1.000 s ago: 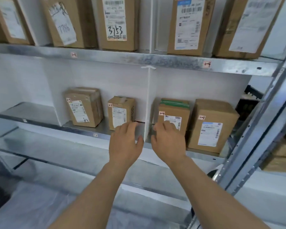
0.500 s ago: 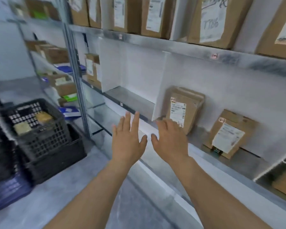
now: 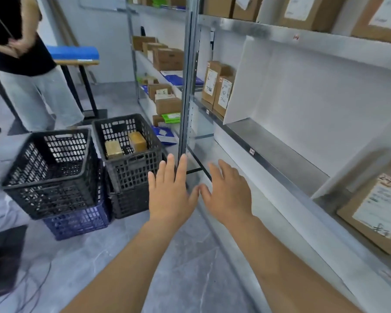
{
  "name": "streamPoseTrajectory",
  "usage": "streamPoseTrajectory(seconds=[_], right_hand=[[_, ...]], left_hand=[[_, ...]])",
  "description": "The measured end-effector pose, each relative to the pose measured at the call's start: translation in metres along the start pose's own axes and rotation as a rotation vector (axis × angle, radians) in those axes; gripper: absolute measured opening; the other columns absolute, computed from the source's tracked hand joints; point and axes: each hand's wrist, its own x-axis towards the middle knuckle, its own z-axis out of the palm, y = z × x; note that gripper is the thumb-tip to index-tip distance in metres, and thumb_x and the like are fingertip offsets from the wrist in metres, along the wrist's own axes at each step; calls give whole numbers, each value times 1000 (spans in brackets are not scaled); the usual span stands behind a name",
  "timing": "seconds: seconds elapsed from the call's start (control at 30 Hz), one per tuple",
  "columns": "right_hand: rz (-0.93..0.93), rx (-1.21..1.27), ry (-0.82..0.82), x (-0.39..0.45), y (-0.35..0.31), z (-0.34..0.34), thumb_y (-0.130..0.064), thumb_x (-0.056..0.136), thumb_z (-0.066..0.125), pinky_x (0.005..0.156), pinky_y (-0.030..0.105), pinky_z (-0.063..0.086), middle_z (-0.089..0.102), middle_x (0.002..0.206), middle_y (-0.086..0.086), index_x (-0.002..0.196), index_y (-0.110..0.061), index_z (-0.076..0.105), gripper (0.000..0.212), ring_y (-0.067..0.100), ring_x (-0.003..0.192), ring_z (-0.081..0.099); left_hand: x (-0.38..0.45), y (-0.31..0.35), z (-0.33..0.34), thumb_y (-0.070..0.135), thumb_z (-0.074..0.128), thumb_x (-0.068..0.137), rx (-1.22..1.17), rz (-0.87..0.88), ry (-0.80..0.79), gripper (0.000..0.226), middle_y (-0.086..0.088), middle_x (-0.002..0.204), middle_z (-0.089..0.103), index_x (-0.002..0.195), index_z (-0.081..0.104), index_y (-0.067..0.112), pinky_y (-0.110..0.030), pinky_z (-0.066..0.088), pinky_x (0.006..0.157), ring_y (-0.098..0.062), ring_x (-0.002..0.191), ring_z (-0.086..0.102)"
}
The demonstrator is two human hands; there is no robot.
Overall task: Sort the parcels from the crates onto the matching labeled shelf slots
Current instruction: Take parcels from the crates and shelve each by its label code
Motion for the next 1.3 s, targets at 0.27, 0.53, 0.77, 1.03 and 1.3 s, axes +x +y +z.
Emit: streamPoseTrajectory(seconds=[0.27,0.53,0.77,1.03,1.3], right_hand=[[-130,115,-58,78,-15,60,-36,84,65,88,43,47,57,127,14,124,-11,58,48,34,112,56],[-269,158,-196,194,5,90,-33,96,44,90,32,42,46,133,-1,131,-21,46,37,20,119,45],[-332,191,-241,273,12,131,-35,96,44,93,34,43,42,139,1,140,-22,36,46,22,125,42],[-367,190,-346,329,-24,194,-45,97,39,100,35,39,29,150,4,147,-23,25,56,22,133,34],[-346,138,-412,429,-94,263,-44,97,38,103,36,36,28,151,5,147,-23,25,55,23,136,32]], left_hand=[[56,-56,25,50,40,95,73,-192,-12,73,-7,160,1,152,1,24,-45,8,118,-25,147,5],[153,-83,36,50,45,93,192,-294,-1,71,-9,157,18,151,16,21,-40,23,116,-24,143,22],[215,-100,53,56,38,93,282,-396,-34,74,-8,159,9,152,7,23,-43,16,118,-24,146,13],[255,-158,73,61,31,93,275,-498,-63,75,-6,160,2,152,1,26,-43,7,119,-22,147,2],[349,-269,88,58,33,94,188,-498,-98,73,-6,160,6,152,3,24,-40,14,119,-22,147,8]])
